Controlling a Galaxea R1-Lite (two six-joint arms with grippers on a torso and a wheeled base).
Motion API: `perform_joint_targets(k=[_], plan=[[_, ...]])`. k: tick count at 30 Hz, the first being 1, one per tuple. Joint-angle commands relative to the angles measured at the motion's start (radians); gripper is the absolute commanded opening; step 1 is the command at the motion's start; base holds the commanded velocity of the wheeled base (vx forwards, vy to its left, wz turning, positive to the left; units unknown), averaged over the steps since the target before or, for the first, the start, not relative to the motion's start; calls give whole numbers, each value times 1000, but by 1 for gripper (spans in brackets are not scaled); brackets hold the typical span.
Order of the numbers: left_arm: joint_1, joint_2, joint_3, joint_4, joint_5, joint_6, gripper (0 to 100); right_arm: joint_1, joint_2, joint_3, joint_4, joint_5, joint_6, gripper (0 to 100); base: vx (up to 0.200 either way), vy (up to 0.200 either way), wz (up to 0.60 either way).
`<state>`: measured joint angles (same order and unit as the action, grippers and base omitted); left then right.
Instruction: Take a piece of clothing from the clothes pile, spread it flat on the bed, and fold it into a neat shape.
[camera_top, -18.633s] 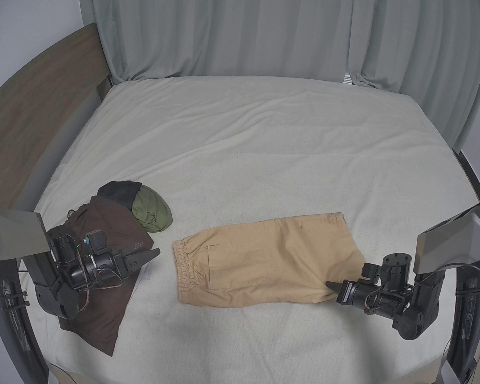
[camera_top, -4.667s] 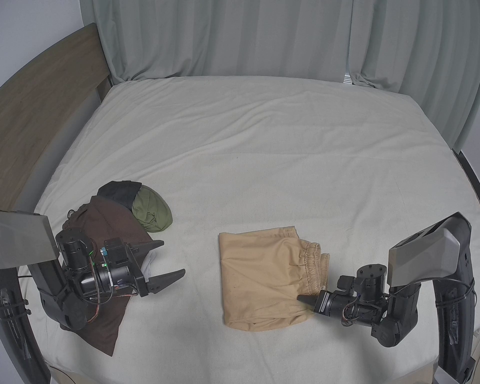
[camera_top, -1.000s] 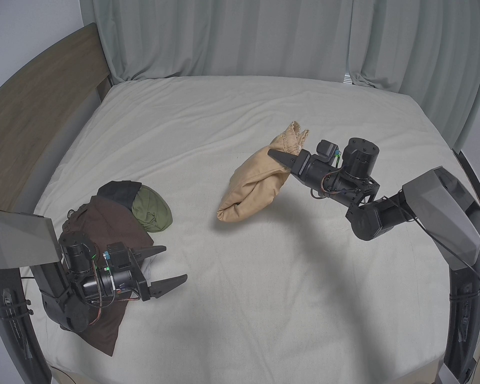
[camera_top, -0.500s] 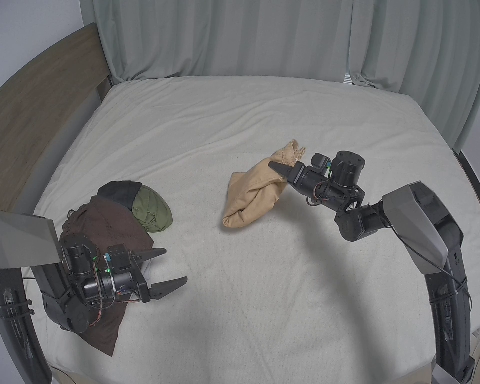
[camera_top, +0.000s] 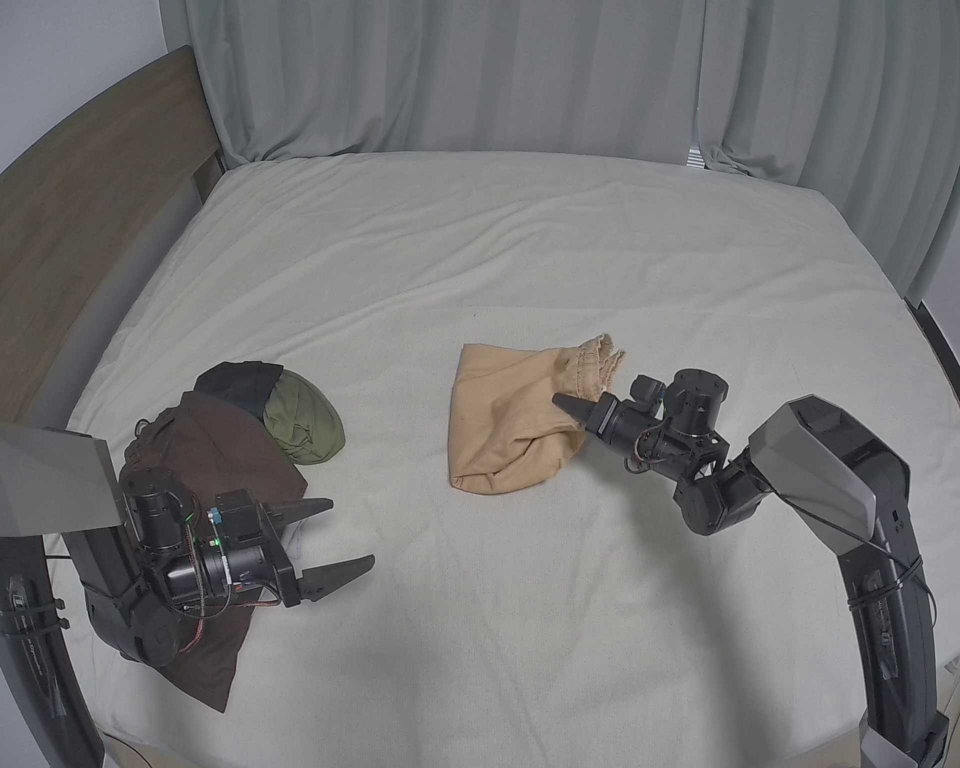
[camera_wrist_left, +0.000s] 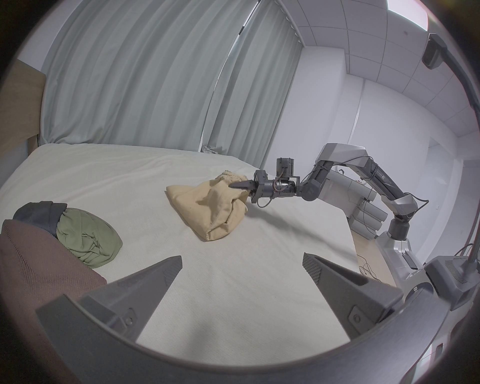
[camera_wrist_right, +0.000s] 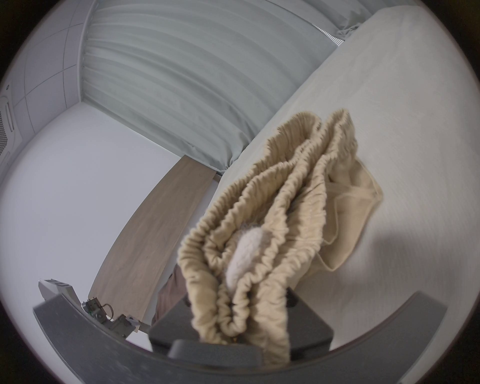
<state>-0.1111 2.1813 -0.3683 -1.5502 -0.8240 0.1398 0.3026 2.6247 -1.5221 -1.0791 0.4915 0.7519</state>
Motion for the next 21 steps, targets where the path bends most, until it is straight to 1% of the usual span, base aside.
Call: perform_joint_targets(k=[1,4,8,9,15,19,20,21], plan=[[-1,0,2,-1,-1,0,100,1,1,138,-85,1,1,0,0,0,0],[-1,0,0,-1,-1,0,100,0,9,169,-117,-1,0,0,0,0,0],[-2,-3,2,-1,-1,0,100,-2,9,174,-125,-1,1,0,0,0,0],[-2,-5,2,-1,-1,0,100,-2,9,175,-125,-1,1,100,0,0,0],[-2,-9,6,-1,-1,0,100,-11,-5,189,-127,-10,1,100,0,0,0],[-1,-12,2,-1,-1,0,100,-16,-71,298,-139,-10,-5,100,0,0,0],[-1,-12,2,-1,-1,0,100,-16,-74,303,-140,-10,-5,100,0,0,0],[-1,-12,0,-1,-1,0,100,-14,-106,366,-142,-10,-16,100,0,0,0]])
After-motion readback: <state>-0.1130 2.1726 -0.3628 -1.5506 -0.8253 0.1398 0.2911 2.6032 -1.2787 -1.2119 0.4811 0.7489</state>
